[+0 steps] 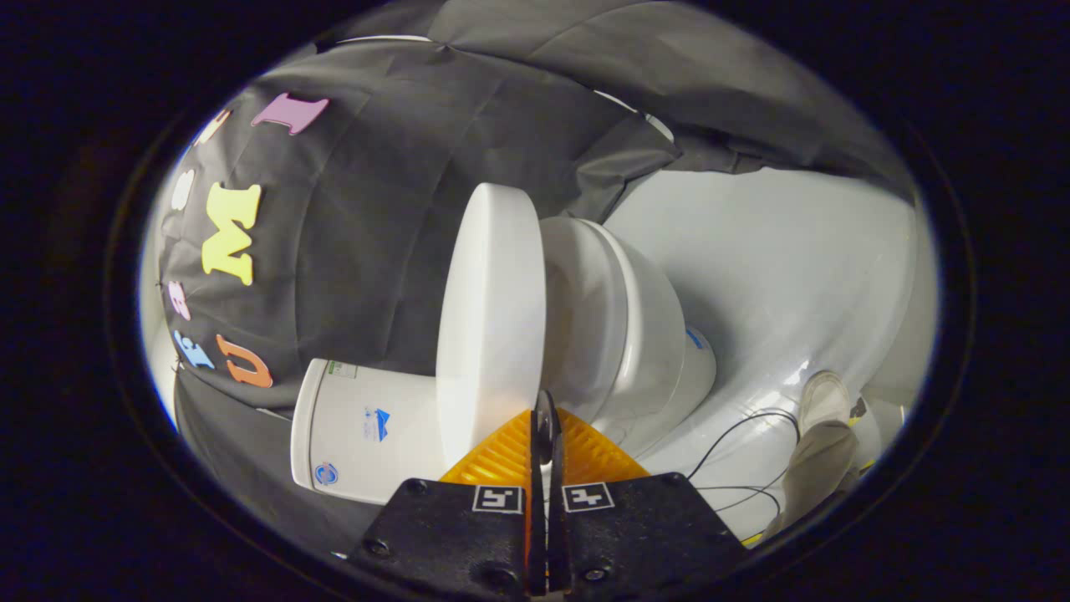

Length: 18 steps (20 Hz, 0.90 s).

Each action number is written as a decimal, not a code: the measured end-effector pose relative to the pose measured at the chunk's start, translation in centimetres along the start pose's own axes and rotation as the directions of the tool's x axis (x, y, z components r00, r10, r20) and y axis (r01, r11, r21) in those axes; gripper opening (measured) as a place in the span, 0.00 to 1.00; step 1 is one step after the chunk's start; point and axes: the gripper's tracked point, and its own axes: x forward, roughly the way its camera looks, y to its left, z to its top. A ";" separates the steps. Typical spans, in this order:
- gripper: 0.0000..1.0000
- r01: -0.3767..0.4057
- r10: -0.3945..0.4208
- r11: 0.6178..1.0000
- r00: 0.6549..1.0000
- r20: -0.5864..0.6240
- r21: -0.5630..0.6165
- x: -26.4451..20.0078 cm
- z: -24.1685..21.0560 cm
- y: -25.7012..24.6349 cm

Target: Open the toilet lid.

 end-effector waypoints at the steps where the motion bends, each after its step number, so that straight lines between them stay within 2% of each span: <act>1: 0.05 0.007 -0.007 1.000 1.000 0.007 -0.013 -0.1 0.0 0.1; 10: 0.07 0.088 -0.078 0.978 0.995 0.061 -0.190 -1.8 0.1 2.3; 18: 0.05 0.093 -0.059 0.942 0.992 0.114 -0.323 -3.9 -0.1 8.0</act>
